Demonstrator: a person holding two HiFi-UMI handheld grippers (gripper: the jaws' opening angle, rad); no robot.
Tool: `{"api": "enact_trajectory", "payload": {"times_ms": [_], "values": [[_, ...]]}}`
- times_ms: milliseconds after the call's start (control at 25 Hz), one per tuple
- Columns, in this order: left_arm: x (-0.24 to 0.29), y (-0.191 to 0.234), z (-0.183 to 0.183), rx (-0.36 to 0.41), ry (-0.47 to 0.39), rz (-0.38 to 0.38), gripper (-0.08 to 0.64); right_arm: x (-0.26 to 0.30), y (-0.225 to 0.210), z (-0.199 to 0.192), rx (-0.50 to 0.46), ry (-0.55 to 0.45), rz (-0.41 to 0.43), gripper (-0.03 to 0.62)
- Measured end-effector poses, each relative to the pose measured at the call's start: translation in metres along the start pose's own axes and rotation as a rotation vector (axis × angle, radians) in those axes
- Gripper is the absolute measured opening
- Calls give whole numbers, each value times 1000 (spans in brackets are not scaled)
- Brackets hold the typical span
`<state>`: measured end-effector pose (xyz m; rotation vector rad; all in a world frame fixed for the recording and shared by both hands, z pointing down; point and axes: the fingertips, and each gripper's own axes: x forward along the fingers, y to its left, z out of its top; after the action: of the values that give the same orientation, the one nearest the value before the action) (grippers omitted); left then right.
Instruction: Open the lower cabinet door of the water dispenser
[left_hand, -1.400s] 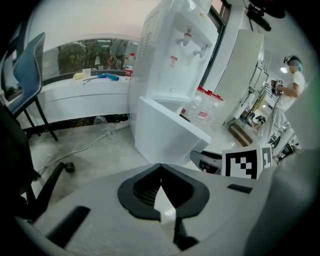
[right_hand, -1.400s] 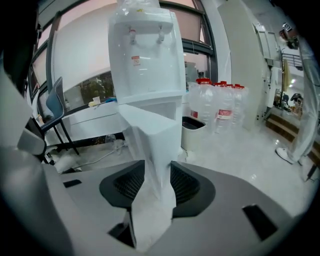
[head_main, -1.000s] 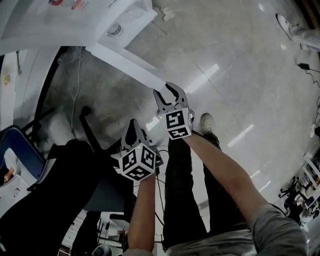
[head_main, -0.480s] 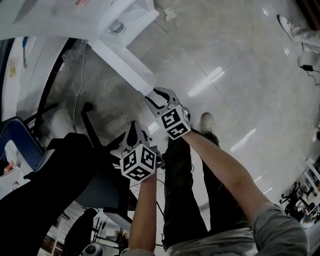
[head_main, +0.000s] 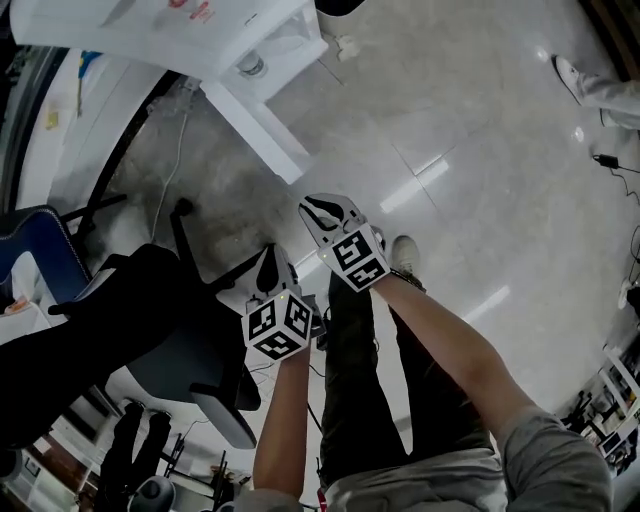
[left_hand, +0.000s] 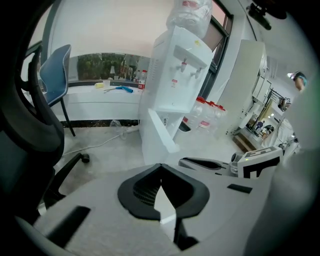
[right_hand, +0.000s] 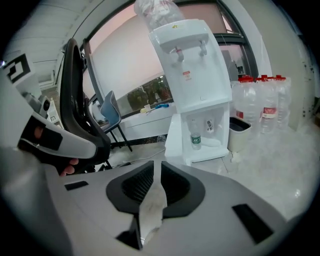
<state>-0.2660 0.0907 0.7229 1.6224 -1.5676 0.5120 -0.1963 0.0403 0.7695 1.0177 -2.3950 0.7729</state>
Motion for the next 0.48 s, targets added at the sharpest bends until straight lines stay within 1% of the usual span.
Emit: {"api": "enact_trajectory", "payload": {"times_ms": [240,480], "values": [[-49,-31,5,29,-30,-8,9,-58,20,25,-6,-34,40,24],[-108,-71,24,64,-97,-38,9,-128,42,59,-14,-82,85,11]]}}
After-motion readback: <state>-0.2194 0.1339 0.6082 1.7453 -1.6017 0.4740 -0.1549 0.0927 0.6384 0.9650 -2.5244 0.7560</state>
